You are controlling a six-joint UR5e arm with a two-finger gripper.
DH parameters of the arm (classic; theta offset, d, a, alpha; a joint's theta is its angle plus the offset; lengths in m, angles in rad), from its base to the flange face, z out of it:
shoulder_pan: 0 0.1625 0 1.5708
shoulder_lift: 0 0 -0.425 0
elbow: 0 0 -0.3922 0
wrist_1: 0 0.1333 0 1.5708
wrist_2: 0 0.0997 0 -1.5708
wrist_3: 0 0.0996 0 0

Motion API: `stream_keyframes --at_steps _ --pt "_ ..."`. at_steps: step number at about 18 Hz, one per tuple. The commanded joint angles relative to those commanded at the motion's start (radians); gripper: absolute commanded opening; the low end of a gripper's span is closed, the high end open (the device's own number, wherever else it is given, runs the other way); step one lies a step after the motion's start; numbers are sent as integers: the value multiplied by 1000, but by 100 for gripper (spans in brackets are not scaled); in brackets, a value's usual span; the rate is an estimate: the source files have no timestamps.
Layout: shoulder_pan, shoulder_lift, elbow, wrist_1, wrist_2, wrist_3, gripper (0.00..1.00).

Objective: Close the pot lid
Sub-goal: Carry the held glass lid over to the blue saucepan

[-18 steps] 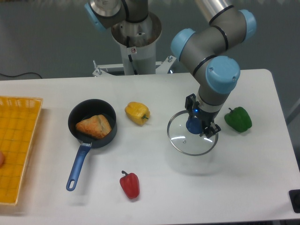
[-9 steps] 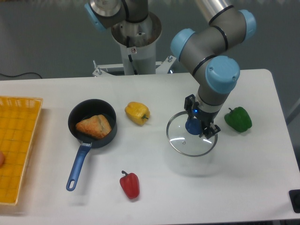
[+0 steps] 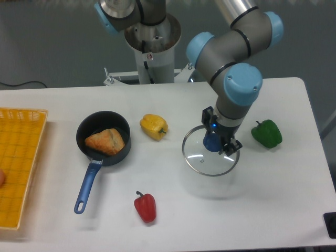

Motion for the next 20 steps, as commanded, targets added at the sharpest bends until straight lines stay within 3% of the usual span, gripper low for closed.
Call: stream_keyframes --at_steps 11,20 --pt "-123 41 -46 3 6 -161 58" --pt "-275 58 -74 3 41 -316 58"
